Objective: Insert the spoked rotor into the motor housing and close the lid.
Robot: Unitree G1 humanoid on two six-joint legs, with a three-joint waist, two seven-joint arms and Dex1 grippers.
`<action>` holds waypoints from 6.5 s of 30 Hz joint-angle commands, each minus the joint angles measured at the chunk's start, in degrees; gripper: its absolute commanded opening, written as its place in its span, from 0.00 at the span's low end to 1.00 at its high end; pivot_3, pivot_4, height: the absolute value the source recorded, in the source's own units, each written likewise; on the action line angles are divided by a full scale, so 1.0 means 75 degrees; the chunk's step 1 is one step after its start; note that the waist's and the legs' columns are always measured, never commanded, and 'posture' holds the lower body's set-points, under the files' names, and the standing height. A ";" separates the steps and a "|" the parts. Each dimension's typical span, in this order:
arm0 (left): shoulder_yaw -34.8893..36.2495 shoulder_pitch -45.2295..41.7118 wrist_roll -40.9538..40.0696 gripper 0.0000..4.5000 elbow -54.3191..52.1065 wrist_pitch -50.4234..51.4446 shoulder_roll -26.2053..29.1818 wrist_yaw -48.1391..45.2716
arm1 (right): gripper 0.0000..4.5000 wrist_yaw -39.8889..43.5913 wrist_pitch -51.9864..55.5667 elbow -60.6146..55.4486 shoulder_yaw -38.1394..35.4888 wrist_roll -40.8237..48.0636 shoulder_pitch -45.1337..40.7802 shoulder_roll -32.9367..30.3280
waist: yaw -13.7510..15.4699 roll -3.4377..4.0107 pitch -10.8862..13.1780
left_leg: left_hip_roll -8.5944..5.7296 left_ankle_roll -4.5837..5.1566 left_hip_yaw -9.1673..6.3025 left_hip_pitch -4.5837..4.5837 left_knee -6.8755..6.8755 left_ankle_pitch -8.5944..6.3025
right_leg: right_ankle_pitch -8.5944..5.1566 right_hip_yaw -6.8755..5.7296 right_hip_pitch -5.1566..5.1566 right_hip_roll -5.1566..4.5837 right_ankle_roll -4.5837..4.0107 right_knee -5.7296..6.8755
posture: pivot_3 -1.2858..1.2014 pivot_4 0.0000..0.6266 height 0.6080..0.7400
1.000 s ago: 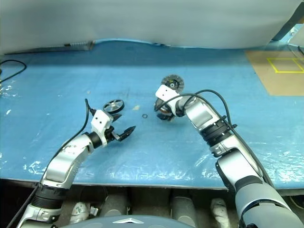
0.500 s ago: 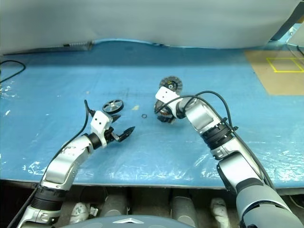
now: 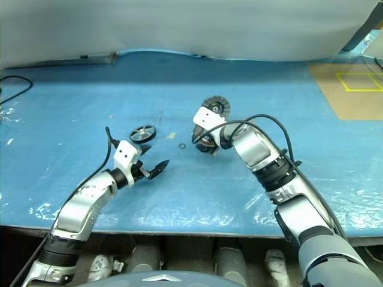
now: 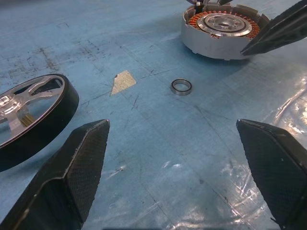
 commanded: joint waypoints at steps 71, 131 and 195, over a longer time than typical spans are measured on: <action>0.0216 -0.0682 0.0119 1.00 0.2076 -0.1389 0.0160 -0.0843 | 0.99 -0.0269 -0.0393 -0.4010 -0.2653 0.2720 0.3824 0.0115 | -0.0002 -0.0002 -0.0003 | -0.0002 -0.0003 0.0007 0.0026 -0.0003 0.0000 | 0.0002 0.0011 0.0011 -0.0001 0.0004 0.0003 | 0.52 0.24 1.00; -0.0271 -0.1905 0.0631 0.15 0.2314 -0.1107 0.0159 -0.2101 | 0.99 -0.0954 -0.3324 -0.3730 -0.2820 0.2583 0.5569 0.0197 | 0.0024 -0.0010 0.0003 | -0.0003 0.0000 -0.0004 0.0009 -0.0044 -0.0001 | -0.0012 -0.0002 0.0001 -0.0004 -0.0002 -0.0029 | 0.52 0.24 1.00; -0.0358 -0.1288 -0.0150 0.00 0.0885 -0.1166 -0.0363 -0.2355 | 0.99 -0.0839 -0.2186 -0.3618 -0.2992 0.2557 0.4889 -0.0398 | 0.0012 -0.0017 0.0012 | -0.0004 0.0003 0.0000 -0.0002 -0.0051 -0.0001 | -0.0020 -0.0008 -0.0001 -0.0005 0.0003 -0.0037 | 0.52 0.24 1.00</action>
